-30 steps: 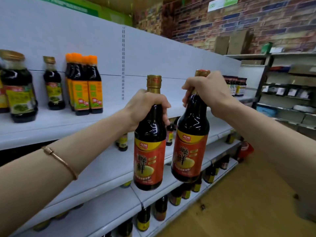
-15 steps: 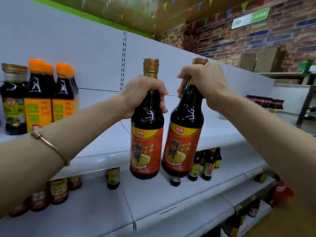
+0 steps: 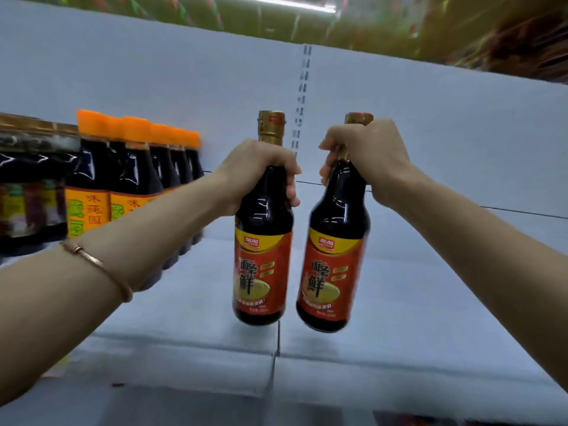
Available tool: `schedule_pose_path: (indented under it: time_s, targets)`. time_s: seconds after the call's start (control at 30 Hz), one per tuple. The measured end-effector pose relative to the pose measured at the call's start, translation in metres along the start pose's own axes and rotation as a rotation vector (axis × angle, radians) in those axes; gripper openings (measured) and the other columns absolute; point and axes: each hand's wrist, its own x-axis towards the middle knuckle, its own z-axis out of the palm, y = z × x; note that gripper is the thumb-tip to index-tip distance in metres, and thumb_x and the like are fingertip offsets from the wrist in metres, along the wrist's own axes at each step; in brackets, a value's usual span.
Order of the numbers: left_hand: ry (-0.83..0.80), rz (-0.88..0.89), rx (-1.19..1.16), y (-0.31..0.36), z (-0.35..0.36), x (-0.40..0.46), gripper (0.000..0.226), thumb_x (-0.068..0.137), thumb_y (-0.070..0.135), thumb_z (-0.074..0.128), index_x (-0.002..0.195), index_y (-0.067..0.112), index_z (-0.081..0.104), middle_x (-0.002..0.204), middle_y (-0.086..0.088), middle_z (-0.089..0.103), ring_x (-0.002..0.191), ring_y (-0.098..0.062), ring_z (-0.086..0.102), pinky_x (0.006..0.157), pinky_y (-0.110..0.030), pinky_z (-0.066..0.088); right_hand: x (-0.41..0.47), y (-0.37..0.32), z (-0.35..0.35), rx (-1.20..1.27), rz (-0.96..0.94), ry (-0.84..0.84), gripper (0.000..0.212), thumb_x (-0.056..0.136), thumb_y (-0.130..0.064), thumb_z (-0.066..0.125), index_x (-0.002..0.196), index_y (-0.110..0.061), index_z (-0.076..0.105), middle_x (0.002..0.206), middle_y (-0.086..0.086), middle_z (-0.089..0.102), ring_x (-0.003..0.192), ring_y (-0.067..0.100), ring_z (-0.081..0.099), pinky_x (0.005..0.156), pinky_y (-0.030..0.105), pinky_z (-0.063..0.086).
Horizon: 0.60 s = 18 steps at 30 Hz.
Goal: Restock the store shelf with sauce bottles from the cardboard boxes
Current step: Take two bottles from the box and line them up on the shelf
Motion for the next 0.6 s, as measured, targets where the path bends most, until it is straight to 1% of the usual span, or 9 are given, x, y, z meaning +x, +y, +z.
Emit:
schedule_pose_path:
  time_s: [0.07, 0.17, 0.27, 0.33, 0.47, 0.5, 0.6]
  targets:
    - [0.088, -0.024, 0.013, -0.007, -0.006, 0.009, 0.023, 0.078, 0.001, 0.053, 0.055, 0.004, 0.053, 0.052, -0.013, 0.055, 0.050, -0.028, 0.056, 0.062, -0.029, 0.052, 0.020, 0.019, 0.005, 0.056, 0.012, -0.074, 0.021, 0.073, 0.003, 0.062, 0.054, -0.001, 0.054, 0.047, 0.012, 0.057, 0.045, 0.030, 0.057, 0.053, 0.033, 0.051]
    - [0.199, -0.038, 0.069, -0.021, -0.014, 0.019, 0.024, 0.079, 0.000, 0.053, 0.055, 0.003, 0.053, 0.051, -0.013, 0.055, 0.047, -0.027, 0.055, 0.065, -0.033, 0.050, 0.041, 0.043, 0.017, 0.091, 0.010, -0.156, 0.022, 0.073, 0.003, 0.062, 0.053, -0.001, 0.053, 0.048, 0.015, 0.059, 0.040, 0.028, 0.056, 0.046, 0.026, 0.048]
    - [0.272, -0.048, 0.102, -0.035, -0.025, 0.028, 0.024, 0.079, -0.002, 0.053, 0.056, 0.001, 0.053, 0.049, -0.014, 0.054, 0.045, -0.028, 0.055, 0.066, -0.036, 0.050, 0.053, 0.065, 0.034, 0.118, 0.030, -0.202, 0.023, 0.072, 0.002, 0.062, 0.051, 0.000, 0.054, 0.048, 0.015, 0.060, 0.041, 0.027, 0.056, 0.048, 0.028, 0.049]
    - [0.294, -0.048, 0.128, -0.045, -0.033, 0.034, 0.022, 0.078, -0.003, 0.054, 0.057, 0.000, 0.054, 0.050, -0.015, 0.054, 0.047, -0.029, 0.055, 0.063, -0.034, 0.051, 0.061, 0.077, 0.046, 0.120, 0.037, -0.221, 0.024, 0.073, 0.001, 0.063, 0.049, 0.000, 0.056, 0.048, 0.014, 0.060, 0.043, 0.027, 0.056, 0.050, 0.031, 0.051]
    - [0.325, -0.030, 0.136, -0.056, -0.049, 0.045, 0.019, 0.079, -0.004, 0.054, 0.060, -0.001, 0.054, 0.051, -0.016, 0.054, 0.048, -0.030, 0.055, 0.060, -0.034, 0.052, 0.078, 0.096, 0.069, 0.179, 0.042, -0.189, 0.030, 0.072, -0.001, 0.064, 0.043, -0.005, 0.057, 0.046, 0.012, 0.059, 0.046, 0.028, 0.057, 0.059, 0.041, 0.055]
    - [0.331, -0.019, 0.138, -0.058, -0.053, 0.048, 0.019, 0.079, -0.004, 0.054, 0.060, -0.002, 0.054, 0.051, -0.015, 0.054, 0.048, -0.030, 0.055, 0.060, -0.033, 0.053, 0.081, 0.100, 0.075, 0.181, 0.024, -0.167, 0.031, 0.072, -0.003, 0.065, 0.042, -0.007, 0.058, 0.046, 0.011, 0.060, 0.045, 0.027, 0.057, 0.058, 0.041, 0.055]
    - [0.320, 0.015, 0.166, -0.065, -0.059, 0.058, 0.021, 0.081, -0.001, 0.056, 0.060, -0.002, 0.056, 0.051, -0.015, 0.056, 0.050, -0.030, 0.057, 0.058, -0.032, 0.053, 0.088, 0.110, 0.093, 0.157, -0.066, -0.074, 0.030, 0.076, -0.011, 0.067, 0.047, -0.005, 0.060, 0.045, 0.008, 0.061, 0.041, 0.022, 0.055, 0.053, 0.030, 0.048]
